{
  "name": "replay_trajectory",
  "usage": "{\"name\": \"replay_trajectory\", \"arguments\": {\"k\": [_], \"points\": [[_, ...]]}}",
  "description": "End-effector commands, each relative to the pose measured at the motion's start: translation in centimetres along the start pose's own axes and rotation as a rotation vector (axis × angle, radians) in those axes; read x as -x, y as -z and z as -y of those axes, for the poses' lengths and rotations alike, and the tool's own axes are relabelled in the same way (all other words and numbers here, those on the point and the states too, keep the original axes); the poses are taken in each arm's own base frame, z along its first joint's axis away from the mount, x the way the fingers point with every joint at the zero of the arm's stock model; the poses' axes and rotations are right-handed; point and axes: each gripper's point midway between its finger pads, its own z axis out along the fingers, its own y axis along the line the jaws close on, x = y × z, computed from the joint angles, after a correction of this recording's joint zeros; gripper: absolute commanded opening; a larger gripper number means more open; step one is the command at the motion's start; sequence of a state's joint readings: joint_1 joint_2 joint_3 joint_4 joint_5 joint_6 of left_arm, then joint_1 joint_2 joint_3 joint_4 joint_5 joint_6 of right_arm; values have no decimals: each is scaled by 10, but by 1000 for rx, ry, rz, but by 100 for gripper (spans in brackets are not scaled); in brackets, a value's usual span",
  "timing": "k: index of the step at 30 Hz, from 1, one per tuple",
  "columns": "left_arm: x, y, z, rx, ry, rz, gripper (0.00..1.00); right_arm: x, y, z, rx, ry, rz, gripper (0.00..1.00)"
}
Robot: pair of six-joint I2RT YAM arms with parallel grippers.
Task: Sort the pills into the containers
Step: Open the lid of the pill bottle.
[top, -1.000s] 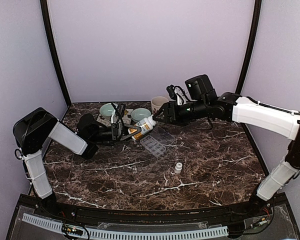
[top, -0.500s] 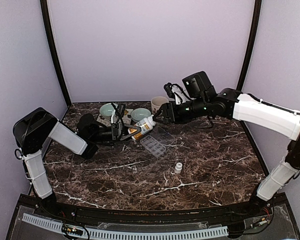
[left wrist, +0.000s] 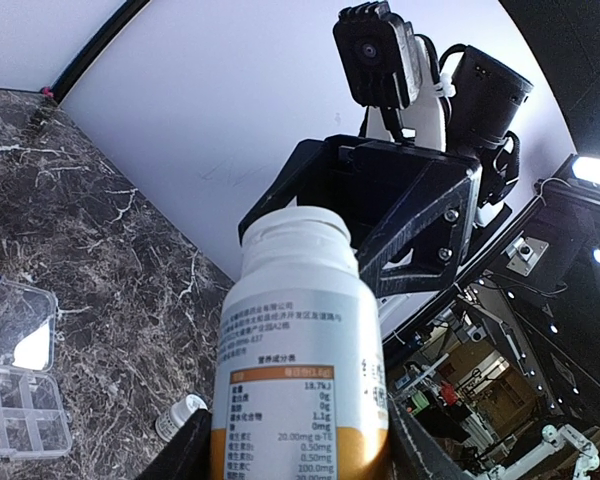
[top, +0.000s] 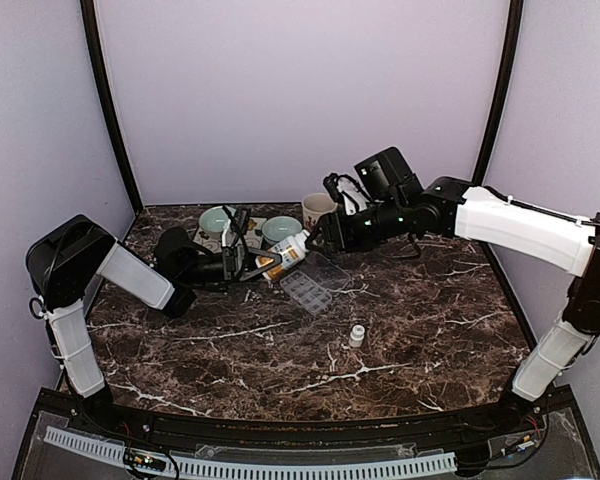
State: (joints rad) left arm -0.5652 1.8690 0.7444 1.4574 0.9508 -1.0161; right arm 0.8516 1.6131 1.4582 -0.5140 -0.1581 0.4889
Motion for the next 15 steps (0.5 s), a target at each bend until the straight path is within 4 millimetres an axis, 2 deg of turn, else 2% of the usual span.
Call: {"name": "replay_trajectory", "arguments": {"k": [1, 15], "points": [[6, 2, 14, -42, -50, 3, 13, 7, 0, -3, -17, 25, 17, 63], [5, 3, 16, -52, -49, -1, 13, 9, 4, 1, -49, 23, 28, 61]]}}
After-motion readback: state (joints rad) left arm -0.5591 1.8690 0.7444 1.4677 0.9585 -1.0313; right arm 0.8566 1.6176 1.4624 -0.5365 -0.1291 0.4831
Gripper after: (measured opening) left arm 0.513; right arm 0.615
